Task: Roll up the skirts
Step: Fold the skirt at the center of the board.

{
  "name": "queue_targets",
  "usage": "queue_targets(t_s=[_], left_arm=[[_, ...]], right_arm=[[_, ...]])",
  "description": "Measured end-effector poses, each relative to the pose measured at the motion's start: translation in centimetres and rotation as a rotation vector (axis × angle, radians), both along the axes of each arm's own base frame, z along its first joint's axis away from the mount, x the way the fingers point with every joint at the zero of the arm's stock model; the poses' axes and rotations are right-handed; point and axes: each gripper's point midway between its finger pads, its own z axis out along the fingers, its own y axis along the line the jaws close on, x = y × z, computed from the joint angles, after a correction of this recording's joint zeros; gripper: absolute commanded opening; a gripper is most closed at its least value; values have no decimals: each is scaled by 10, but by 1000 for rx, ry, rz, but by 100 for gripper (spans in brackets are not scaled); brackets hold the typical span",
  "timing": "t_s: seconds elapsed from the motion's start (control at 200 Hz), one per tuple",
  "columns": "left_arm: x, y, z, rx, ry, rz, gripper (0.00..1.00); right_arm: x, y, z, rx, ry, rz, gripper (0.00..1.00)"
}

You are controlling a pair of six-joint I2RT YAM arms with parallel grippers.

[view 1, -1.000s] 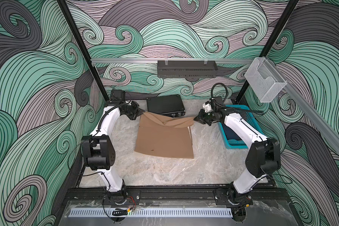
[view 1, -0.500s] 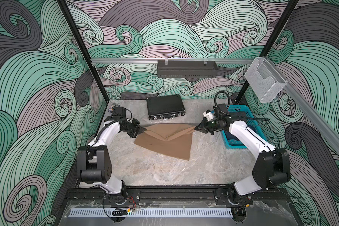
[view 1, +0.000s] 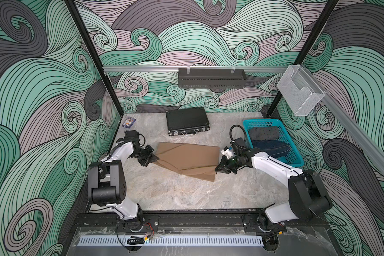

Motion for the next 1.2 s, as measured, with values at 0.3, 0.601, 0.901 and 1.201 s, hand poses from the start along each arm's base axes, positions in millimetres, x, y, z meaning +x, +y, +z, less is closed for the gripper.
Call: queue_targets(t_s=[0.3,0.601,0.901,1.201], left_arm=[[-3,22,-13,152,24,-45,30],[11,31,-29,189,104,-26,48],[82,38,-9,202,-25,-62,58],[102,8,-47,108,-23,-159,50]], right_arm=[[-20,12,-18,-14,5,58,11],[-38,27,-21,1,-3,136,44],[-12,0,-11,-20,-54,38,62],[104,-20,18,-152,-240,-129,59]])
